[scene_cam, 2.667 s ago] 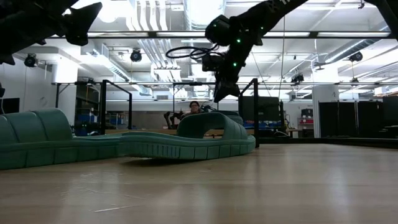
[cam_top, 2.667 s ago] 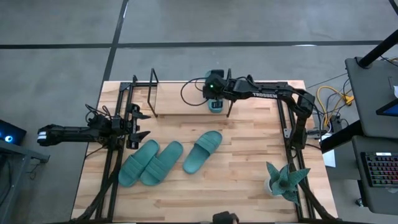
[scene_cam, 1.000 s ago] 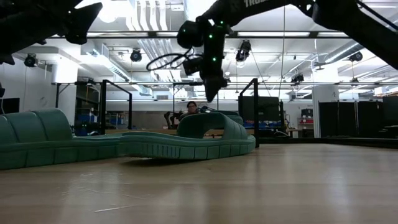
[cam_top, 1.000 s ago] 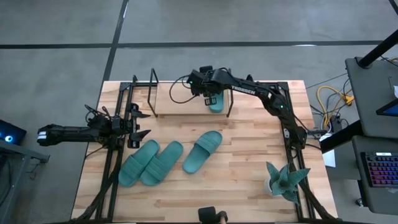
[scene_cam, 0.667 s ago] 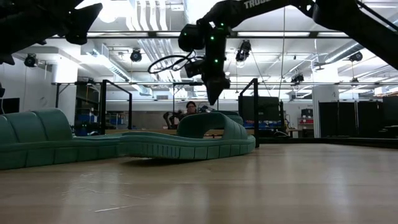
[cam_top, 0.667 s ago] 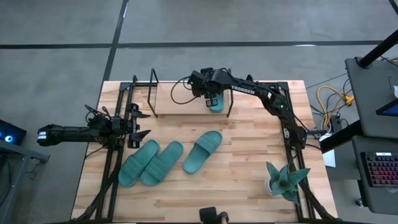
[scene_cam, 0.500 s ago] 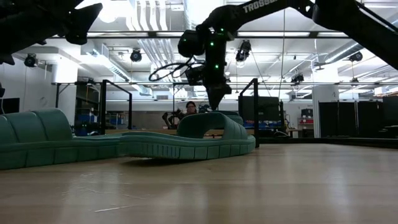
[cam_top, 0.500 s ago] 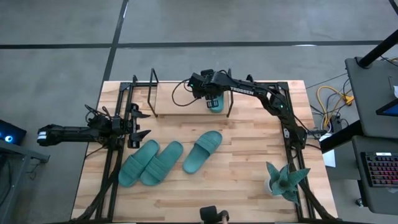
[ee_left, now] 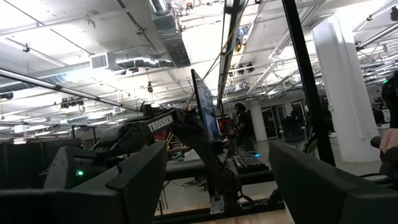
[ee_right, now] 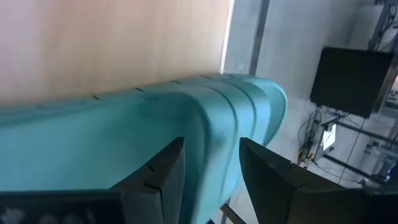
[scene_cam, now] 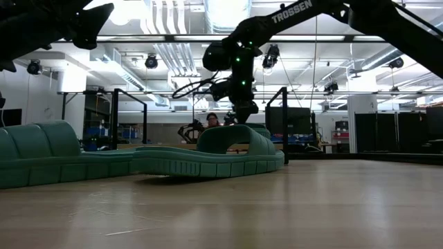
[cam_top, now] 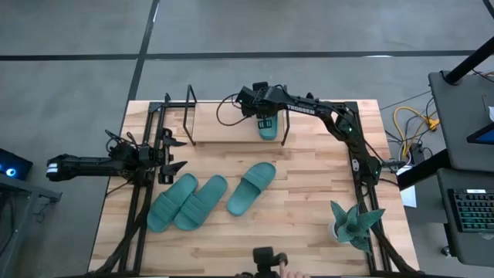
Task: Pick and place slides into the shelf
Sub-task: Put the blue slide on the shelf
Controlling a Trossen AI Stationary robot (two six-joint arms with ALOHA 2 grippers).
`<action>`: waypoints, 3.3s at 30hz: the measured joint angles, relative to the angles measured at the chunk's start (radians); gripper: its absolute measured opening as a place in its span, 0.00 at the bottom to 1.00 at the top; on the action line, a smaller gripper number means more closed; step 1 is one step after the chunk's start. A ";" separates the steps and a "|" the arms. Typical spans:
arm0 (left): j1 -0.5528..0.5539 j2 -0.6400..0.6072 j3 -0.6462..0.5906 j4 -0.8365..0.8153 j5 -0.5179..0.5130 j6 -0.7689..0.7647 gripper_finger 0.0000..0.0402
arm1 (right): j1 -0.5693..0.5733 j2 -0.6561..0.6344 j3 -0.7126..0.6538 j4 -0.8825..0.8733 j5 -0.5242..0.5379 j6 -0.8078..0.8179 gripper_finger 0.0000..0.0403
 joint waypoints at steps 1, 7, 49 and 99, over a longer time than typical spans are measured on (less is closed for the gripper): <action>0.000 0.000 0.000 0.000 0.000 0.000 0.67 | -0.003 0.000 -0.001 0.001 0.000 0.000 0.36; 0.000 0.000 0.000 0.000 0.000 0.000 0.67 | -0.010 0.000 -0.012 0.018 0.000 0.000 0.31; 0.000 0.000 0.000 -0.001 0.000 -0.002 0.67 | -0.012 -0.002 -0.049 -0.015 0.131 0.088 0.03; 0.000 0.000 0.000 -0.002 0.000 -0.003 0.67 | 0.279 -0.278 -0.049 -0.151 0.016 0.521 0.42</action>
